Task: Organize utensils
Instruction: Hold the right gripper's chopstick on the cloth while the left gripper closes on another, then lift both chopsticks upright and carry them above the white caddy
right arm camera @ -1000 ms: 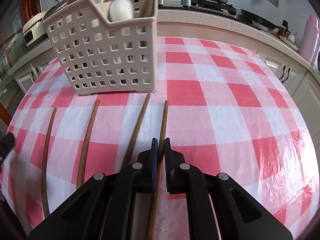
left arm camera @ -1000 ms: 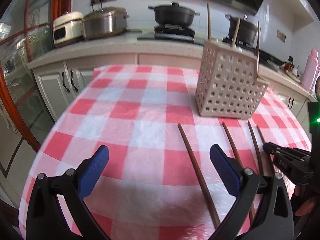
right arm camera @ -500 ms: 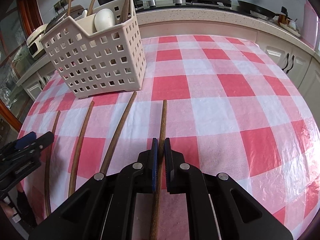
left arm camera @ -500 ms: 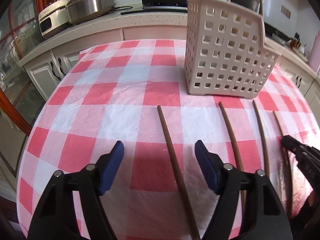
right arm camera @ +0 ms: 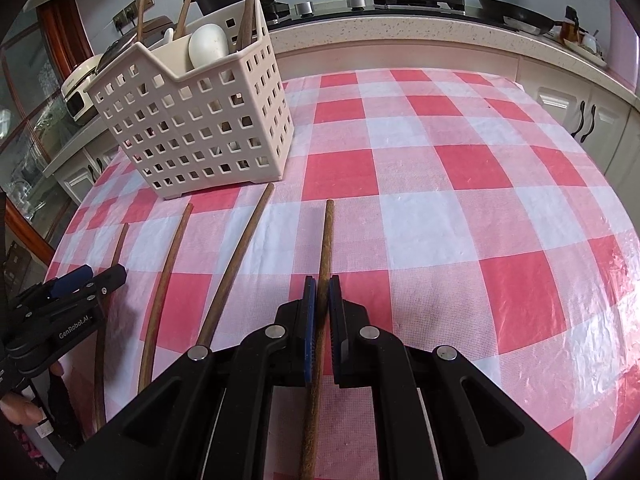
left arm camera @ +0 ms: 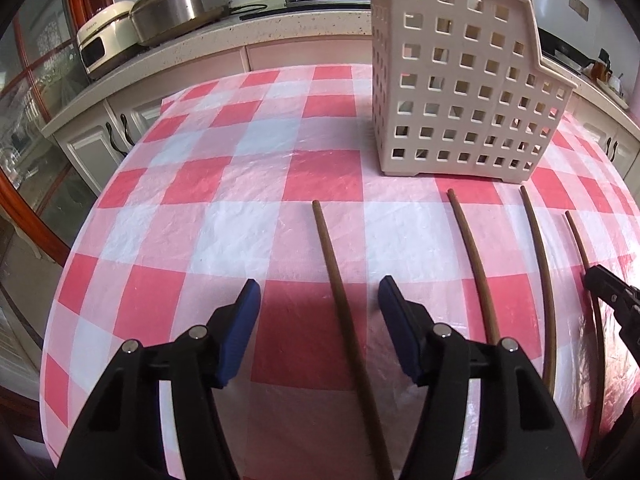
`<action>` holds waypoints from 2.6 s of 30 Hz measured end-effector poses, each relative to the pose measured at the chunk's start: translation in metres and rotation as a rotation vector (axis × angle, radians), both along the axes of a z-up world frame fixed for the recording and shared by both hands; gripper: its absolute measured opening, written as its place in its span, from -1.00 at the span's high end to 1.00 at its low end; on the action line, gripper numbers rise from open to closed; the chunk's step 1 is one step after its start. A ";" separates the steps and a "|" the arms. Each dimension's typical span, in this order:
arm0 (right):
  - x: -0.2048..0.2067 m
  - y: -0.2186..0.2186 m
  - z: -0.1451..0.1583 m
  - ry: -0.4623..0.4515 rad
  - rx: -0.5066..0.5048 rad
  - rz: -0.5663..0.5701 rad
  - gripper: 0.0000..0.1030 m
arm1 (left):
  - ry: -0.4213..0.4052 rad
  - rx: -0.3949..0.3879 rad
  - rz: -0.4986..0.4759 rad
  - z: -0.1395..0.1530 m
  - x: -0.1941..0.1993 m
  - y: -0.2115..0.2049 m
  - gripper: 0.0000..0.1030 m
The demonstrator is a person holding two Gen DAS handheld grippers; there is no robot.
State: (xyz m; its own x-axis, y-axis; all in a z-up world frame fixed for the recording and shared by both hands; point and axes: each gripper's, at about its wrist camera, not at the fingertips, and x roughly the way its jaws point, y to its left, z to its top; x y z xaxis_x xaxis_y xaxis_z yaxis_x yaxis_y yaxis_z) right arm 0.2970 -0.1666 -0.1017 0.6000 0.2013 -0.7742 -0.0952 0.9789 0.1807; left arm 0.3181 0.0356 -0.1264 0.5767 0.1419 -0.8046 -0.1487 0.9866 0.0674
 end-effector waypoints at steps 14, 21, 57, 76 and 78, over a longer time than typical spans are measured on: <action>0.001 0.001 -0.001 -0.004 0.000 -0.008 0.87 | -0.029 -0.018 -0.008 -0.003 -0.003 0.003 -0.18; 0.001 0.002 -0.001 -0.009 -0.015 -0.008 0.87 | -0.047 -0.015 -0.011 -0.004 -0.005 0.003 -0.18; 0.000 0.001 -0.001 -0.012 -0.011 -0.022 0.88 | -0.073 -0.104 -0.060 -0.002 -0.009 0.016 0.87; -0.025 0.000 0.047 -0.149 0.019 -0.023 0.88 | -0.225 -0.151 -0.064 0.049 -0.046 0.029 0.88; -0.029 0.002 0.054 -0.167 0.019 -0.016 0.88 | -0.241 -0.153 -0.067 0.055 -0.051 0.028 0.88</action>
